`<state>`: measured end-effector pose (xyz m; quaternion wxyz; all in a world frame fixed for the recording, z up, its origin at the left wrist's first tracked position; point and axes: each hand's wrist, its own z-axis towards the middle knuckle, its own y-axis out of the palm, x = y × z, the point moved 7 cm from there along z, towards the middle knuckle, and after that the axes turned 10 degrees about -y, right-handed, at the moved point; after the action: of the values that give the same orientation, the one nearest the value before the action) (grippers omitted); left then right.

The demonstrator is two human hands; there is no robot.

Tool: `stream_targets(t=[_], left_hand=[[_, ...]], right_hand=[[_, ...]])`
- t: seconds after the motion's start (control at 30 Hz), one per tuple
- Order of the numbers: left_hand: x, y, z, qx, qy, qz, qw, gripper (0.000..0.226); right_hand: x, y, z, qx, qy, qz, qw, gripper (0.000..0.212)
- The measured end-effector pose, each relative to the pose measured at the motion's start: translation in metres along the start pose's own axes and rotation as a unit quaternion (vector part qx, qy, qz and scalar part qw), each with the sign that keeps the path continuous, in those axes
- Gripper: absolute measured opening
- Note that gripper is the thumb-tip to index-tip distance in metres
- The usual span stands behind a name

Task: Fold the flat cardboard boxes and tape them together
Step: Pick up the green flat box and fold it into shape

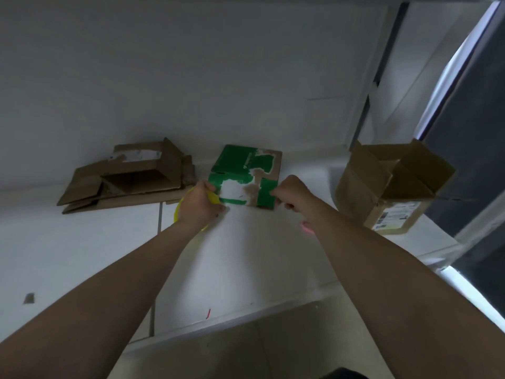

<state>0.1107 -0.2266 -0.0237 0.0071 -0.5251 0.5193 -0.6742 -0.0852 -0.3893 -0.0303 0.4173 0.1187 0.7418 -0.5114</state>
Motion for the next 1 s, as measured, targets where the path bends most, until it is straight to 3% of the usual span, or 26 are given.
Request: stream_targets(t=[0.07, 0.2, 0.3, 0.4, 0.47, 0.57, 0.73, 0.9, 1.0], left_hand=[[-0.003, -0.002, 0.003, -0.003, -0.003, -0.015, 1.0, 0.046], [-0.005, -0.004, 0.005, 0.004, 0.01, -0.003, 1.0, 0.047], [-0.01, -0.002, 0.003, -0.002, 0.011, -0.004, 1.0, 0.045], [-0.013, -0.007, -0.003, 0.002, 0.008, -0.003, 1.0, 0.043], [-0.013, -0.017, -0.01, 0.0, -0.003, -0.035, 0.999, 0.04], [-0.016, -0.031, -0.026, -0.012, -0.046, -0.074, 0.996, 0.039], [-0.021, -0.054, -0.052, -0.01, -0.042, -0.072, 0.996, 0.04], [-0.028, -0.065, -0.064, -0.001, -0.019, 0.044, 0.999, 0.04], [-0.039, -0.06, -0.059, -0.023, -0.034, 0.006, 0.999, 0.036]], right_hand=[[0.0, 0.01, 0.002, 0.0, 0.053, 0.115, 0.992, 0.01], [0.003, 0.034, 0.006, -0.006, 0.11, 0.227, 0.968, 0.023], [-0.003, 0.039, 0.001, 0.009, 0.119, 0.298, 0.947, 0.007], [-0.022, 0.031, -0.009, 0.024, 0.097, 0.32, 0.942, 0.008], [-0.034, 0.028, -0.012, 0.022, 0.079, 0.31, 0.947, 0.002], [-0.046, 0.028, -0.022, -0.006, 0.057, 0.299, 0.953, 0.024], [-0.039, 0.032, -0.06, -0.043, 0.061, 0.229, 0.971, 0.035], [-0.017, 0.031, -0.077, -0.059, 0.059, 0.098, 0.992, 0.014], [-0.007, 0.036, -0.074, -0.061, 0.074, 0.102, 0.99, 0.012]])
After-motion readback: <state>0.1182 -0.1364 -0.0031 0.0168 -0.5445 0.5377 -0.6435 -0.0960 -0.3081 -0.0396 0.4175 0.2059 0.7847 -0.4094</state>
